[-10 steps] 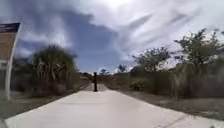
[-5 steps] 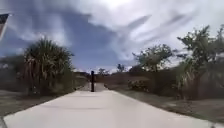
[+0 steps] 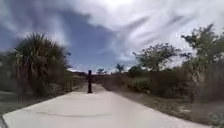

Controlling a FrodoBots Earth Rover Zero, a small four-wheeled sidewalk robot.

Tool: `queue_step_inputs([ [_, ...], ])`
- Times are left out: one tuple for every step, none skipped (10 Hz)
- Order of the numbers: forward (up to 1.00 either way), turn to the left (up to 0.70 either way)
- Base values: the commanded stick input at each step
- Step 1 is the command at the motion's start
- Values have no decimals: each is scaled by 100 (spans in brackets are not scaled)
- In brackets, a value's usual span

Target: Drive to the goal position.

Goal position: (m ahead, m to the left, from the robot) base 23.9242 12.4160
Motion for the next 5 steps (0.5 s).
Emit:
queue_step_inputs([
  [85,0],
  [85,0],
  [85,17],
  [85,34],
  [85,34],
])
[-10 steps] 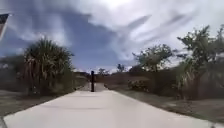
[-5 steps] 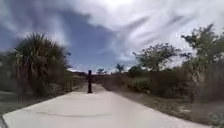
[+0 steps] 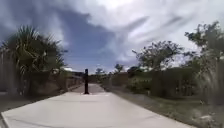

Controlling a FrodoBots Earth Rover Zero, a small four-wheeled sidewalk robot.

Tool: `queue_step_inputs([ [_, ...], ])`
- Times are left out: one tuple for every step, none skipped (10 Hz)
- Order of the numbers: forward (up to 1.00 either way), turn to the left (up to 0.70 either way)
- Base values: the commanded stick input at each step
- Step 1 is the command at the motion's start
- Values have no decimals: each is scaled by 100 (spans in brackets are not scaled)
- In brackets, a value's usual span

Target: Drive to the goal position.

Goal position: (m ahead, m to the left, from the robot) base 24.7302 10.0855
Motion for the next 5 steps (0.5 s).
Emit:
queue_step_inputs([
  [85,5],
  [85,0],
  [85,0],
  [85,0],
  [85,0],
])
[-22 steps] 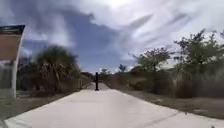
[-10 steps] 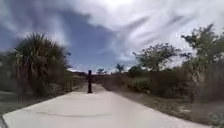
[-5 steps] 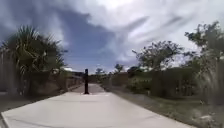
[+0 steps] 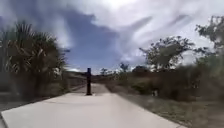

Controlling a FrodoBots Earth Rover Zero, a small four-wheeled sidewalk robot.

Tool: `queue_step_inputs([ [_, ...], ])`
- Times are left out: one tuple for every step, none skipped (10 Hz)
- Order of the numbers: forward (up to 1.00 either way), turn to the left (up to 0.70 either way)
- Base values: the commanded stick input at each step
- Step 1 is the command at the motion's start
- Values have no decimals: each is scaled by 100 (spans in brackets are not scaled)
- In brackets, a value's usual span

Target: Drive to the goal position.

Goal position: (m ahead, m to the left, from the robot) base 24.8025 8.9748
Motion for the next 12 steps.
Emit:
queue_step_inputs([
  [85,0],
  [85,0],
  [85,0],
  [85,0],
  [85,0],
  [85,0],
  [85,0],
  [85,34],
  [85,34],
  [85,34],
  [85,34],
  [85,16],
])
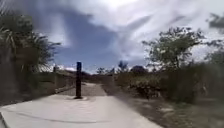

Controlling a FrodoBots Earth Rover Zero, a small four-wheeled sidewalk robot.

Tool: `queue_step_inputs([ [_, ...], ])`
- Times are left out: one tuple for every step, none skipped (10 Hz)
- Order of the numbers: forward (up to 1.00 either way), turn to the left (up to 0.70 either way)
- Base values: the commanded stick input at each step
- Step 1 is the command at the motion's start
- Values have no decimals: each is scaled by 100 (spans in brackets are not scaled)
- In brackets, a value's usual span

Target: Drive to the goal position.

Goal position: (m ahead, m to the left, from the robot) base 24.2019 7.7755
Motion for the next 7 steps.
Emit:
queue_step_inputs([
  [85,0],
  [85,0],
  [85,0],
  [85,0],
  [85,0],
  [85,0],
  [85,0],
])
